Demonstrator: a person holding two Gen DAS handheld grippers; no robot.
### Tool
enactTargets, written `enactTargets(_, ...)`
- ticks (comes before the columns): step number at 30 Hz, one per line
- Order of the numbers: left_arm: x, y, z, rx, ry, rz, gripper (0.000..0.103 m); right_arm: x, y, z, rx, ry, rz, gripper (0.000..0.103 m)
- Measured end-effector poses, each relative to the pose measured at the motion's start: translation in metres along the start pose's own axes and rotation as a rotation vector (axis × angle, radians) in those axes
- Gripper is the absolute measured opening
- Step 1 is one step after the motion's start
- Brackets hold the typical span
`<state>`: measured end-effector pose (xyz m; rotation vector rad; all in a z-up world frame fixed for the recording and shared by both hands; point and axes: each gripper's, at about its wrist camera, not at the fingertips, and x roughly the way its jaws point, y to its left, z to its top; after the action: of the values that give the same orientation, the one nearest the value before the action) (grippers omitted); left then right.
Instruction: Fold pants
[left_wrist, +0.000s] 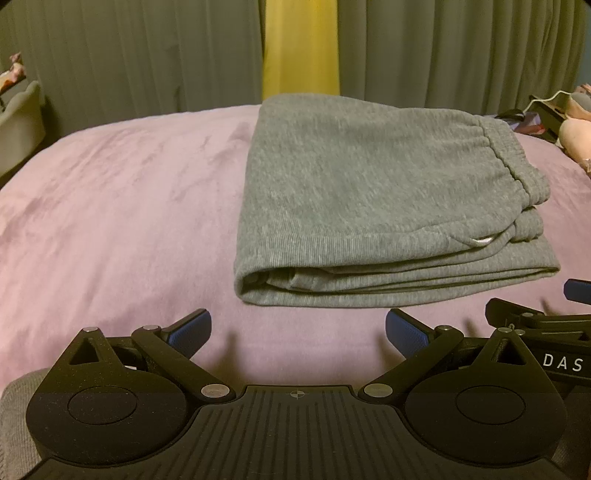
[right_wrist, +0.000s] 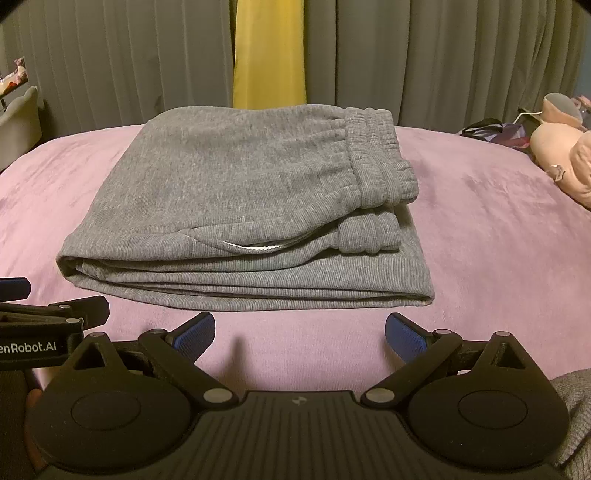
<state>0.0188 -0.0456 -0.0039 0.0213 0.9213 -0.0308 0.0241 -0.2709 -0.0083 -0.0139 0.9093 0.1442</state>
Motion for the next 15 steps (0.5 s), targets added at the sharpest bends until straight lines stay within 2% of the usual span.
enactTargets(15, 0.0014, -0.001, -0.0006, 0.004, 0.004, 0.006, 0.103, -0.0013, 0.0011, 0.0004, -0.004, -0.006, -0.001, 0.099)
